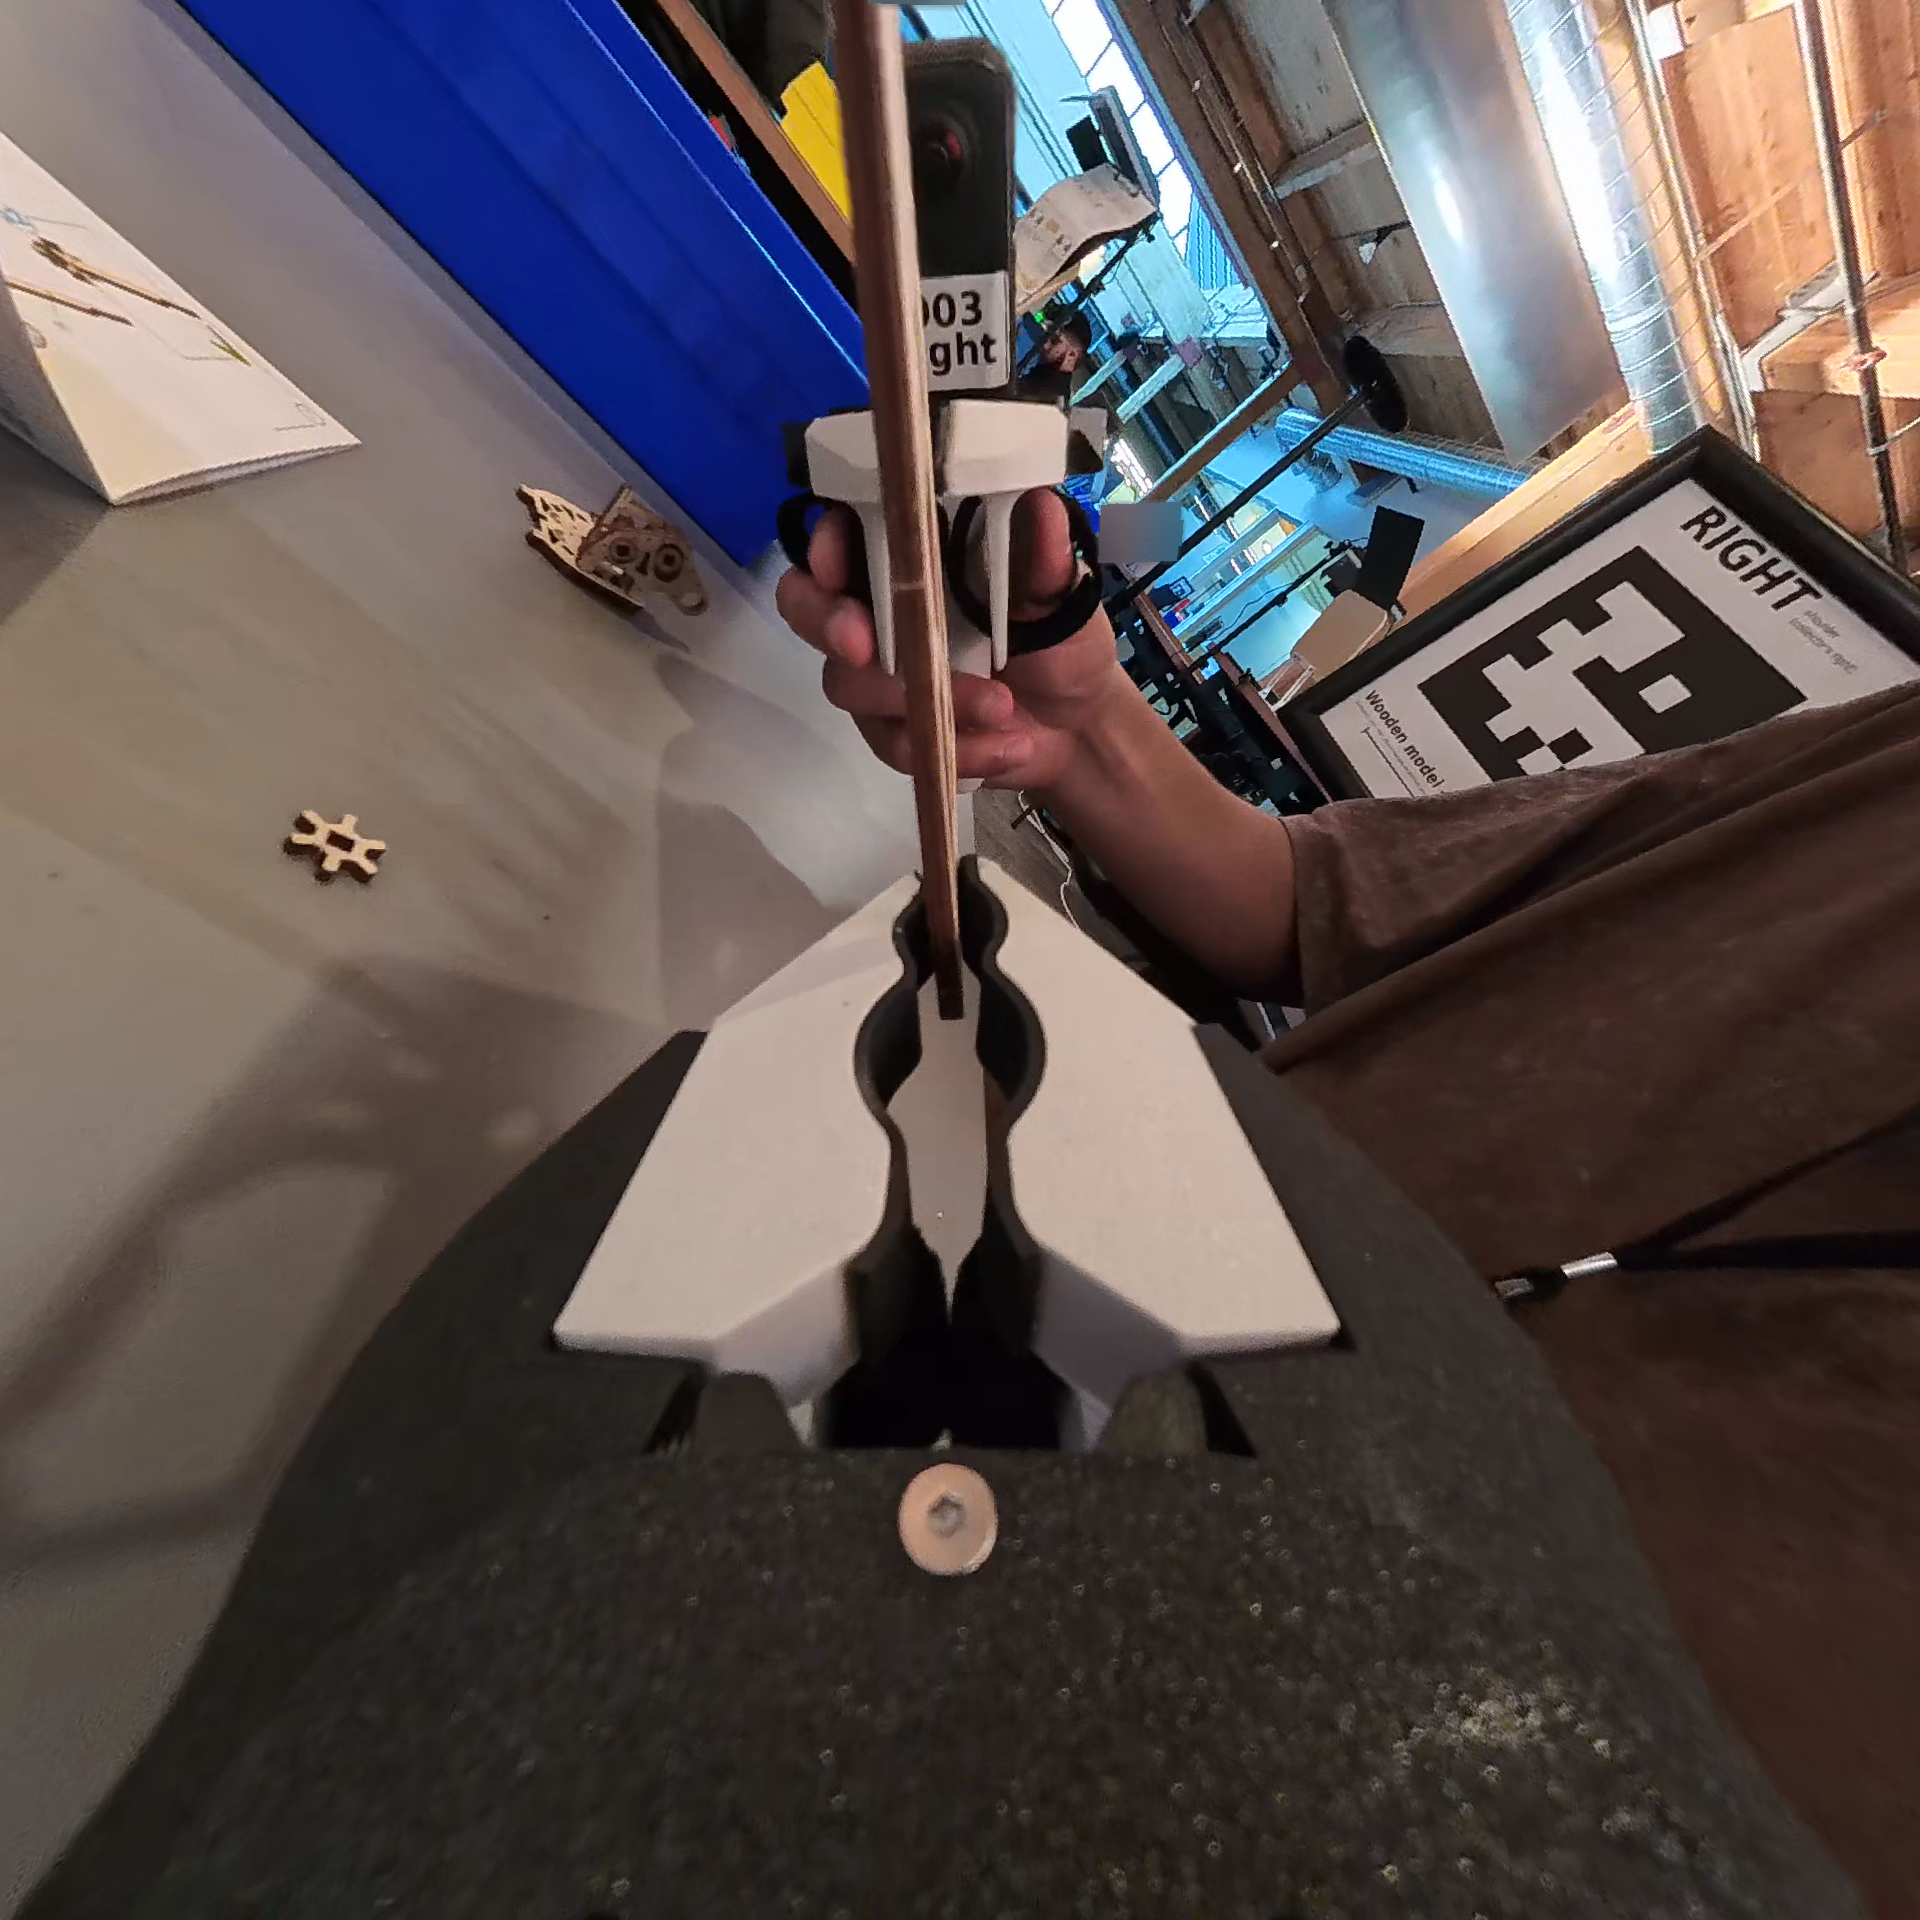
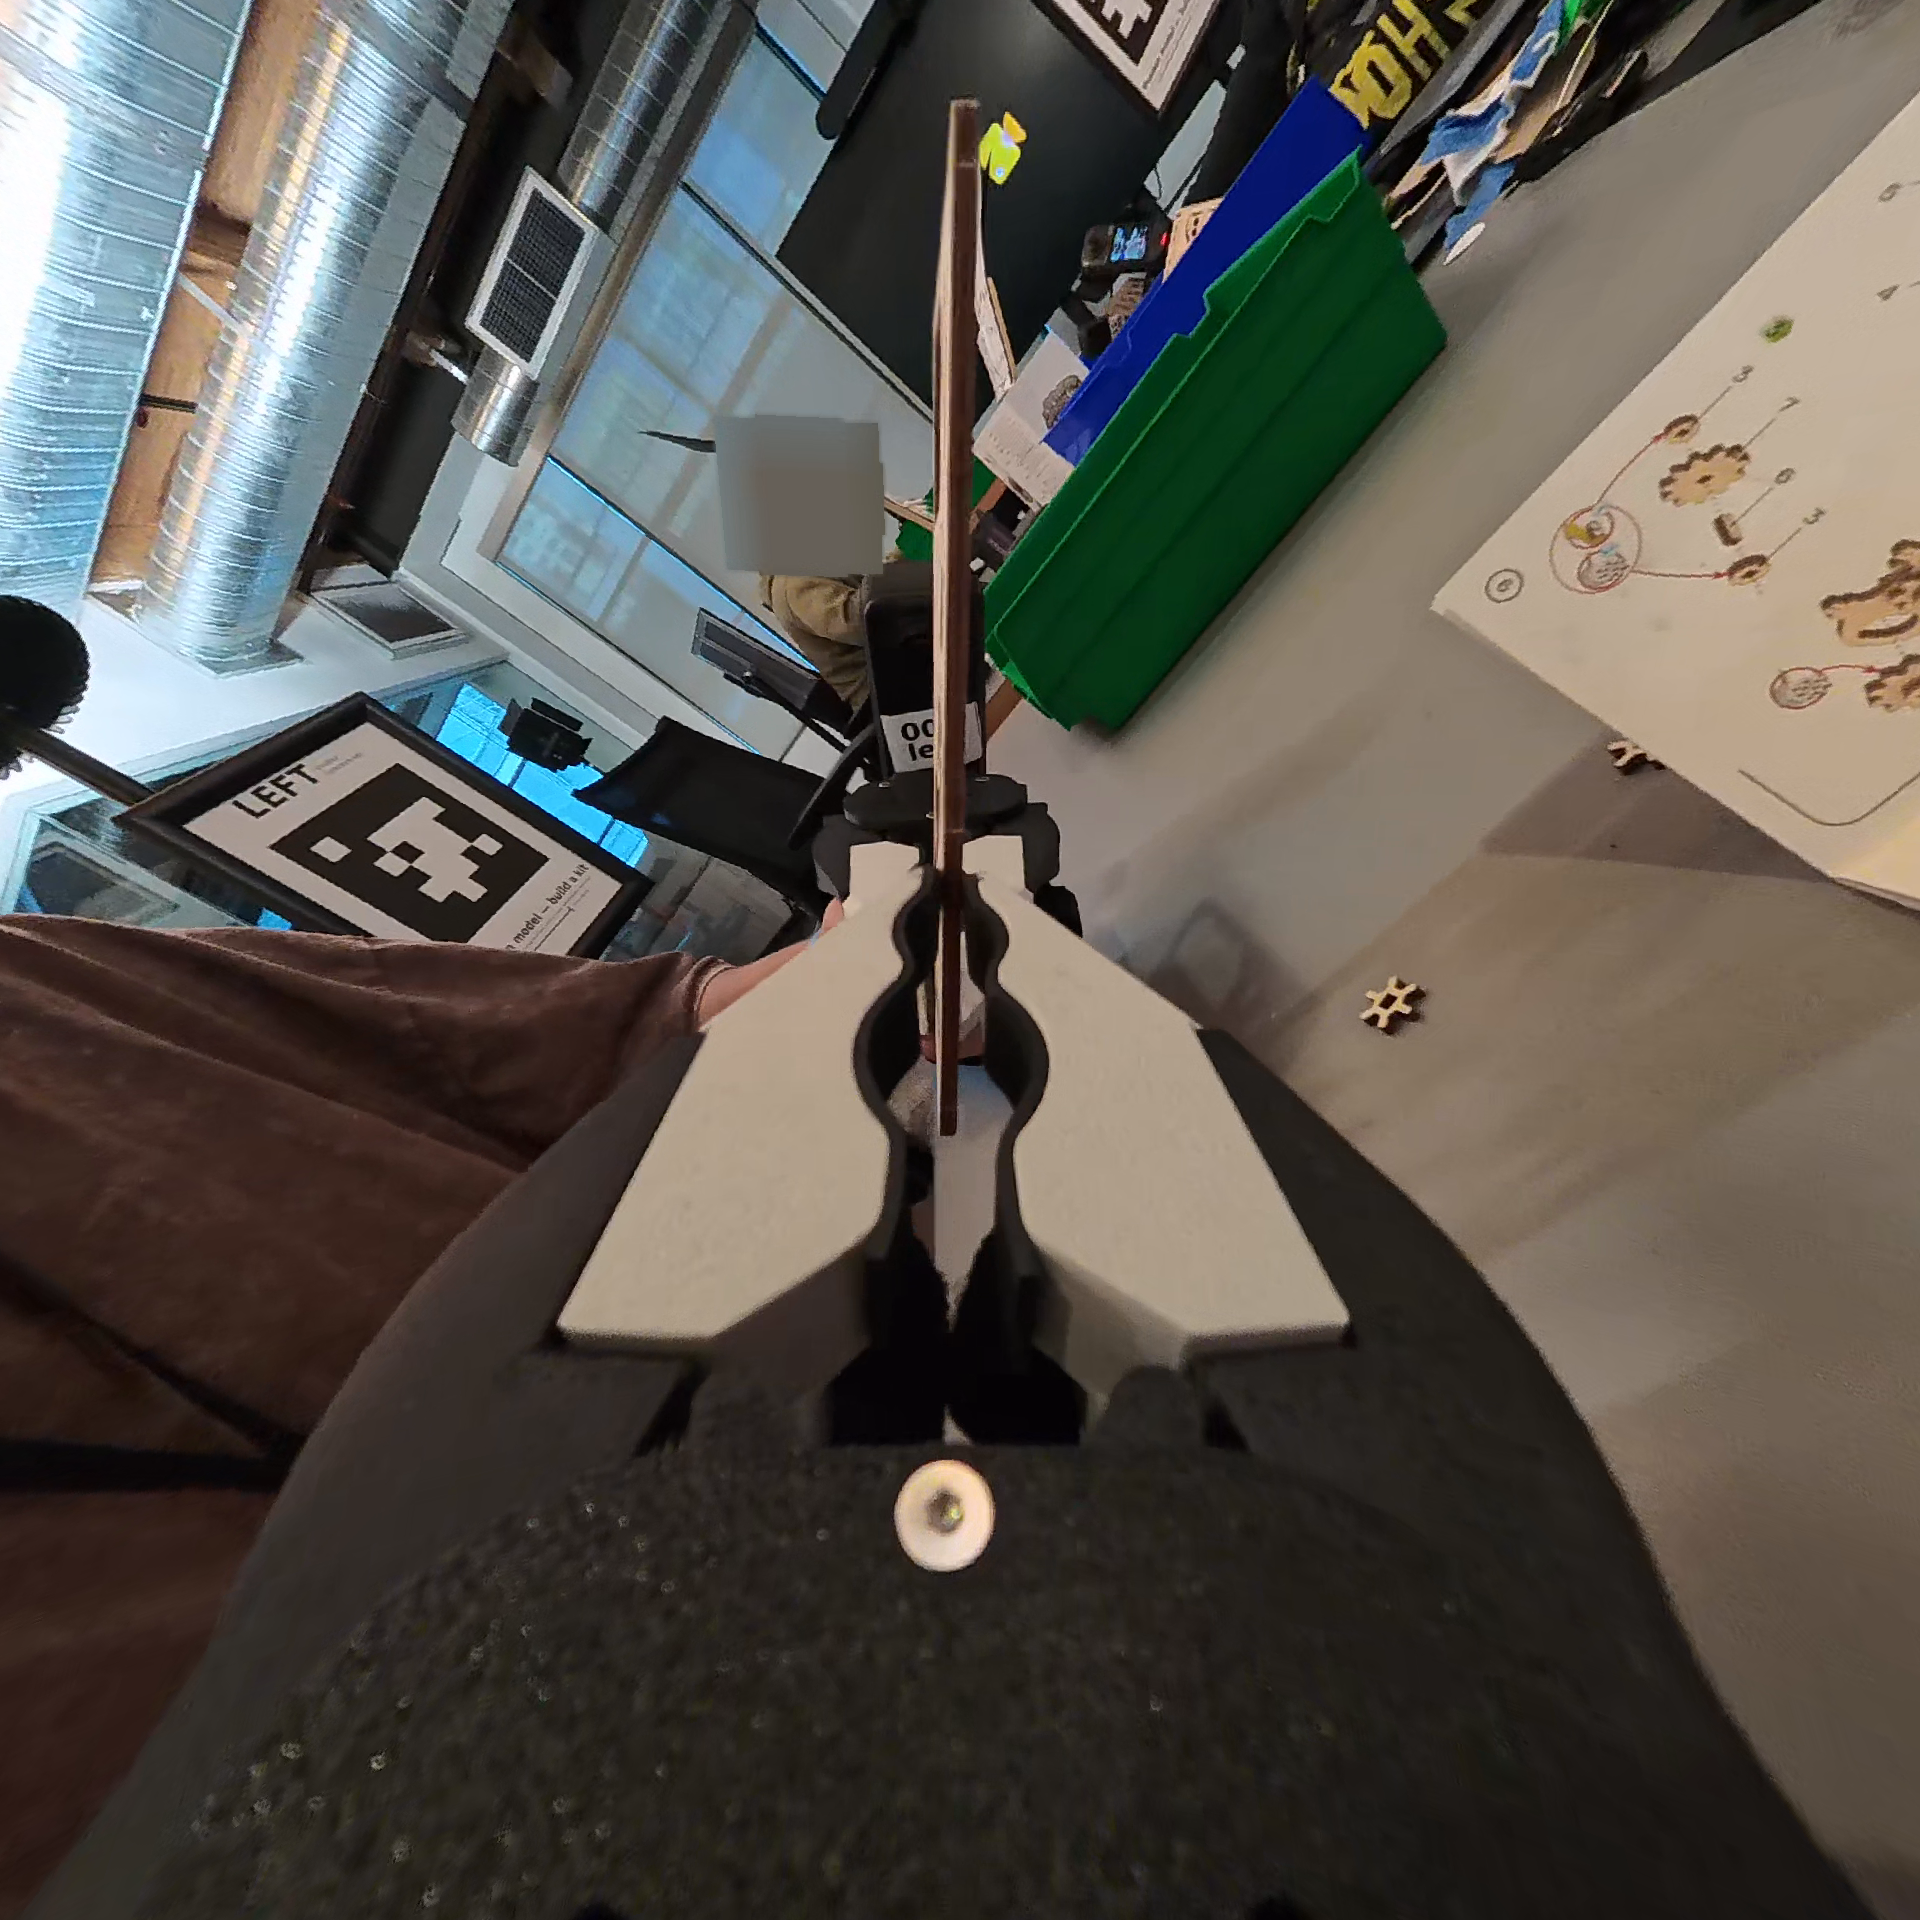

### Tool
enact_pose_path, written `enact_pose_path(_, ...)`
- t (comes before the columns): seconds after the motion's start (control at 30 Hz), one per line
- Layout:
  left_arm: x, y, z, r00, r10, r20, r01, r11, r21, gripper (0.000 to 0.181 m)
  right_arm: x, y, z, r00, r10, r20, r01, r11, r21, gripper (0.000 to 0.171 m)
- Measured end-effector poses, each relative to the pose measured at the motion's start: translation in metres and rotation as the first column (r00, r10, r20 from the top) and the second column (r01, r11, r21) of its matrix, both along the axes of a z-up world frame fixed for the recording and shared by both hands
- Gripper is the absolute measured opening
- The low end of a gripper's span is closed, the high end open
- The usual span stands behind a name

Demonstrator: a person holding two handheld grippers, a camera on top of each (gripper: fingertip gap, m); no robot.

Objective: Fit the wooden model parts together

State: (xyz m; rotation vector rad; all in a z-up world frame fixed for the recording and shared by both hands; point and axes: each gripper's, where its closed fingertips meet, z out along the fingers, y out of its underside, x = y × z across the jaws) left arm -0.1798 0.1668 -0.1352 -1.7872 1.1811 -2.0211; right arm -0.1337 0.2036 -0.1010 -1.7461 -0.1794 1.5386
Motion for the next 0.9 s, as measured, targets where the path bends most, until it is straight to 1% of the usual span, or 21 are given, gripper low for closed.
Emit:
enact_pose_path(0.23, -0.002, 0.002, 0.001, 1.000, 0.005, -0.004, -0.005, 1.000, 0.005, 0.001, -0.002, 0.001, 0.000, 1.000, -0.014, -0.023, 0.014, 1.000, -0.023, 0.003)
enact_pose_path(0.53, -0.010, 0.006, 0.002, 1.000, 0.003, -0.021, -0.003, 1.000, -0.027, 0.001, 0.000, 0.003, -0.004, 0.999, -0.041, 0.019, 0.042, 0.999, -0.025, 0.007)
enact_pose_path(0.63, -0.023, 0.008, -0.004, 0.996, 0.006, -0.085, -0.006, 1.000, -0.005, 0.001, 0.001, 0.002, -0.006, 0.997, -0.050, 0.065, 0.051, 0.999, -0.015, 0.009)
enact_pose_path(0.73, -0.040, 0.006, -0.014, 0.984, -0.020, -0.179, 0.021, 1.000, 0.008, 0.001, 0.002, 0.000, -0.013, 0.987, -0.050, 0.150, 0.050, 0.999, 0.005, 0.010)
enact_pose_path(0.83, -0.042, 0.002, -0.013, 0.984, -0.054, -0.171, 0.053, 0.999, -0.009, 0.001, 0.003, 0.000, -0.020, 0.974, -0.048, 0.223, 0.044, 0.999, 0.021, 0.011)
enact_pose_path(0.9, -0.038, -0.003, -0.013, 0.983, -0.087, -0.159, 0.085, 0.996, -0.021, 0.001, 0.002, 0.000, -0.023, 0.971, -0.043, 0.234, 0.039, 0.999, 0.022, 0.013)
